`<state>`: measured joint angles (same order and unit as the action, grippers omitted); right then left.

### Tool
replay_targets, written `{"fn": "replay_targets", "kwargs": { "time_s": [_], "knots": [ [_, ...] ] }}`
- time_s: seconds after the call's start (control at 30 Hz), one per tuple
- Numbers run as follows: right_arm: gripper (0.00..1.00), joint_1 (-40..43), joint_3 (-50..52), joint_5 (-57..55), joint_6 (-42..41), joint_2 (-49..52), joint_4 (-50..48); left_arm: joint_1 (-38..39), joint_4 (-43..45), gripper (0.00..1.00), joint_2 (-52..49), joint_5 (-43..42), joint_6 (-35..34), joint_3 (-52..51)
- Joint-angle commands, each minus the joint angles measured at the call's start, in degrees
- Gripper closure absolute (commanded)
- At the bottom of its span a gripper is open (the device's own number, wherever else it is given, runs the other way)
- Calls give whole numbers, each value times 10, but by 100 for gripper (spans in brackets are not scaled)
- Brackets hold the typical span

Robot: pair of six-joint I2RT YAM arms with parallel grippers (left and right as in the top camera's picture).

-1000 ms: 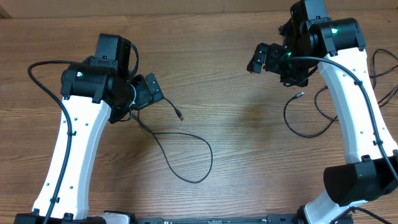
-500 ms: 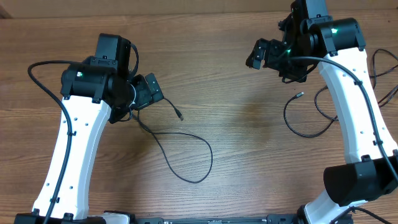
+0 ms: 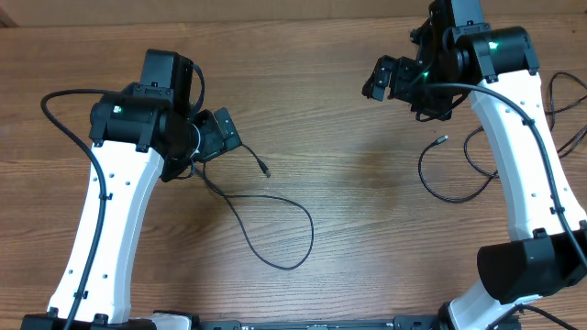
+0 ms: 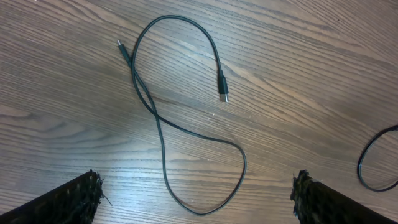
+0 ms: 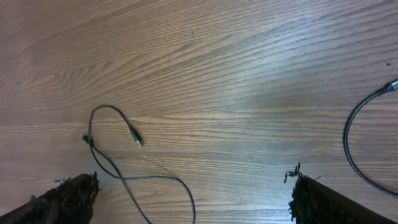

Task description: Untangle cables

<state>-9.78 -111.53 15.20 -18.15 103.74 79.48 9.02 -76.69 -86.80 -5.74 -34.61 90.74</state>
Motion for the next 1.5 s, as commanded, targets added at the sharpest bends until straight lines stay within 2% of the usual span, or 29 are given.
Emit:
{"fn": "replay_targets", "kwargs": {
  "time_s": [0.0,0.3,0.4,0.53,0.67,0.9,1.27,1.47],
  "knots": [
    [0,1,2,10,2,-1,-3,4,0,0,-2,4,-7,4],
    [0,2,2,13,0,-1,-52,4,0,0,-2,4,-8,4],
    [0,8,2,-21,-7,-1,-78,4,0,0,-2,4,-8,4],
    [0,34,2,-125,-61,-1,-78,4,0,0,-2,4,-8,4],
    [0,76,2,-208,-61,-1,-79,4,0,0,-2,4,-8,4],
    [0,173,2,-291,-61,0,-89,4,1,0,-2,4,-7,4],
    [0,375,2,-297,-61,2,-134,4,0,0,-2,4,-7,4],
    [0,434,2,-290,-82,23,-135,4,0,1,-2,4,-7,4]
  ]
}}
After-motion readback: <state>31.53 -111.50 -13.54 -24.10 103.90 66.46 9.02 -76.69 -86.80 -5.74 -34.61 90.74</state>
